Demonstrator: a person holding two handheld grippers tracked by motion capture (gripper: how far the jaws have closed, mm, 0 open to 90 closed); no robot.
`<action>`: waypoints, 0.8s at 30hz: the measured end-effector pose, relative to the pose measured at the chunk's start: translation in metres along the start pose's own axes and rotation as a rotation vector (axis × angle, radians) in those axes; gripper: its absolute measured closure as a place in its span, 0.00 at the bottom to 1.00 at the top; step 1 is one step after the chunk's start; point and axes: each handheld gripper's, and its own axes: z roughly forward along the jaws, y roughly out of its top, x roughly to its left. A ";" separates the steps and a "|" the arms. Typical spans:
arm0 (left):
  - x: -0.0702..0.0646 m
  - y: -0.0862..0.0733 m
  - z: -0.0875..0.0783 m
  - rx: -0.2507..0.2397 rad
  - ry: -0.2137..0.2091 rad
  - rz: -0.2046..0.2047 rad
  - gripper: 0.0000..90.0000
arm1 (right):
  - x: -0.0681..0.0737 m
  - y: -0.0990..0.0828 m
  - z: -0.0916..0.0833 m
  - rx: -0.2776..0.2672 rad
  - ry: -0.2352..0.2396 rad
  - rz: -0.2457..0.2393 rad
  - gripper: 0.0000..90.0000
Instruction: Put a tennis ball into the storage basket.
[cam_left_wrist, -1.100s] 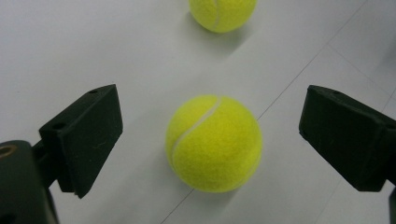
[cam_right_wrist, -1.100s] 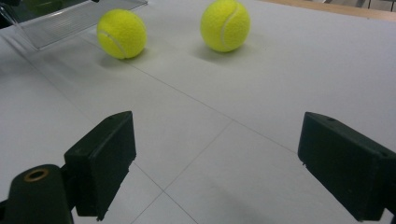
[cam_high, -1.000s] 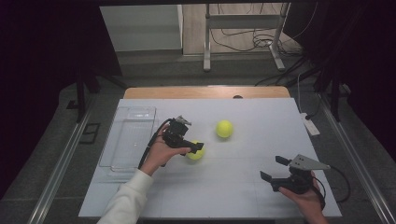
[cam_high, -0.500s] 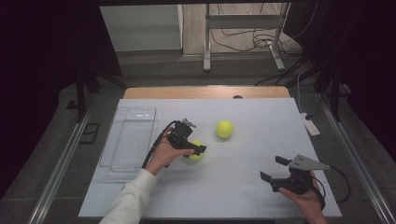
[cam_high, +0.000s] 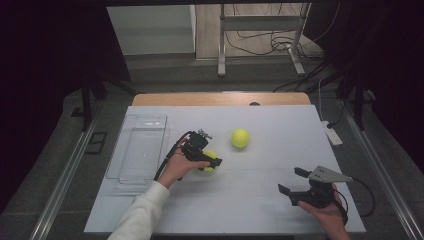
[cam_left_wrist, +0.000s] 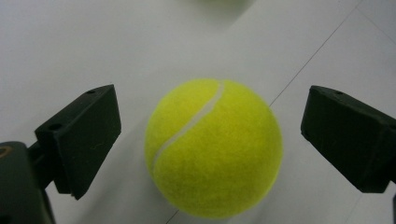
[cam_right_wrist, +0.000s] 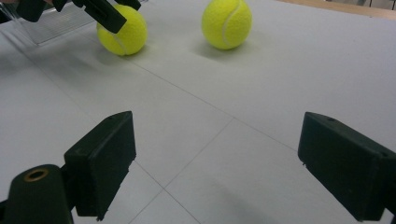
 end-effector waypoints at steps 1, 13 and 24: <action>0.000 0.000 0.001 0.003 0.002 0.001 0.07 | 0.000 0.000 0.000 -0.002 0.001 0.001 0.13; -0.001 -0.003 0.011 0.040 -0.001 0.009 0.26 | -0.001 0.000 0.000 -0.001 0.001 0.005 0.13; -0.003 -0.004 0.008 0.031 0.017 0.020 0.30 | -0.001 0.000 0.000 -0.005 0.000 0.006 0.13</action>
